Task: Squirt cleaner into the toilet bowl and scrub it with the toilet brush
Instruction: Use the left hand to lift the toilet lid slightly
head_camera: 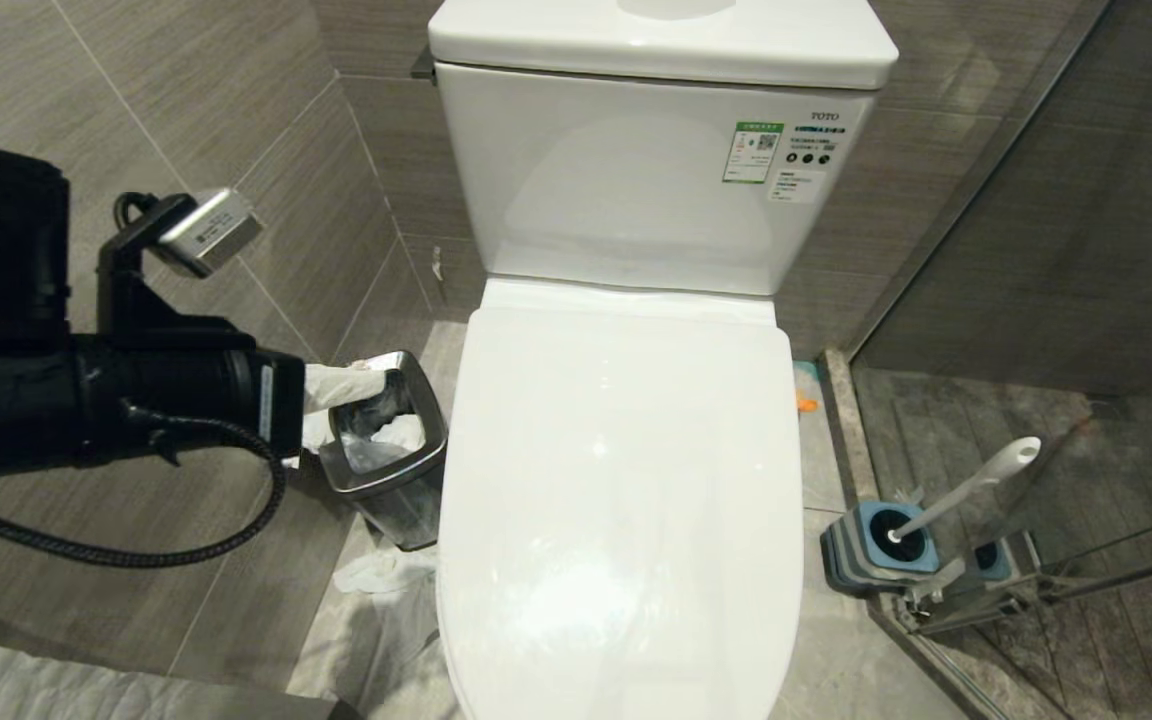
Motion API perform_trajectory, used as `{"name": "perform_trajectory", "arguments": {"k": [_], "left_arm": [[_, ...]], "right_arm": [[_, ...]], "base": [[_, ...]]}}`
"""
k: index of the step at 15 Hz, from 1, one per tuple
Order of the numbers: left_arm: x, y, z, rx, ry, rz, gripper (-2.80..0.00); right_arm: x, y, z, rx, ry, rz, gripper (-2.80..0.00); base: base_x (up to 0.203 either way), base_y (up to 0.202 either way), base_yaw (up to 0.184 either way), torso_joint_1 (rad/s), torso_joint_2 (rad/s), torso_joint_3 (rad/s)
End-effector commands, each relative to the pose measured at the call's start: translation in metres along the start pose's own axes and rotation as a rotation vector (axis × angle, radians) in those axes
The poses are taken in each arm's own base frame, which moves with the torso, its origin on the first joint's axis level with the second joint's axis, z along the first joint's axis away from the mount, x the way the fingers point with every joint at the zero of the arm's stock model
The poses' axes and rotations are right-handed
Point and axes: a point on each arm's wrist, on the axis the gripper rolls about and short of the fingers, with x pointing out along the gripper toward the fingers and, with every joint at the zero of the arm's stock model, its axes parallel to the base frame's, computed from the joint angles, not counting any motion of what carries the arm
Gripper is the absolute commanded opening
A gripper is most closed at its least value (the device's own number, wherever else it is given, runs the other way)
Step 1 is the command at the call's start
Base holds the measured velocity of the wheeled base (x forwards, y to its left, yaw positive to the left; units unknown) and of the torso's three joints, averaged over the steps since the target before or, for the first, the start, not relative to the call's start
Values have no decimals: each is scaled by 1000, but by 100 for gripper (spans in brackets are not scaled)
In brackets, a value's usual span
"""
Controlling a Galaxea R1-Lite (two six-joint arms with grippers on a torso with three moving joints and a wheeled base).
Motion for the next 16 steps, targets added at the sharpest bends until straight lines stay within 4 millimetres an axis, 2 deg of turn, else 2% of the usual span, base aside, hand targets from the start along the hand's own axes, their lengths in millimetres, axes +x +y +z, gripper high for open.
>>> {"name": "perform_trajectory", "arguments": {"k": [1, 4, 7, 10, 11, 13, 16], "left_arm": [[39, 12, 3, -154, -46, -57, -280], [59, 33, 5, -361, -93, -116, -280], [61, 63, -5, -452, -30, -283, -280], [53, 101, -20, -484, 17, -480, -280], [49, 115, -30, -485, 24, -532, -280], [55, 141, -61, -476, 39, -581, -280], [70, 155, -111, -430, 63, -607, -280]], "right_arm": [[0, 0, 0, 0, 2, 1, -280], [0, 0, 0, 0, 2, -1, -280], [0, 0, 0, 0, 0, -1, -280], [0, 0, 0, 0, 3, 0, -280], [0, 0, 0, 0, 2, 1, -280], [0, 0, 0, 0, 3, -1, -280], [0, 0, 0, 0, 2, 0, -280]], "base": [[0, 0, 0, 0, 0, 0], [0, 0, 0, 0, 0, 0], [0, 0, 0, 0, 0, 0], [0, 0, 0, 0, 0, 0], [0, 0, 0, 0, 0, 0], [0, 0, 0, 0, 0, 0], [0, 0, 0, 0, 0, 0]]}}
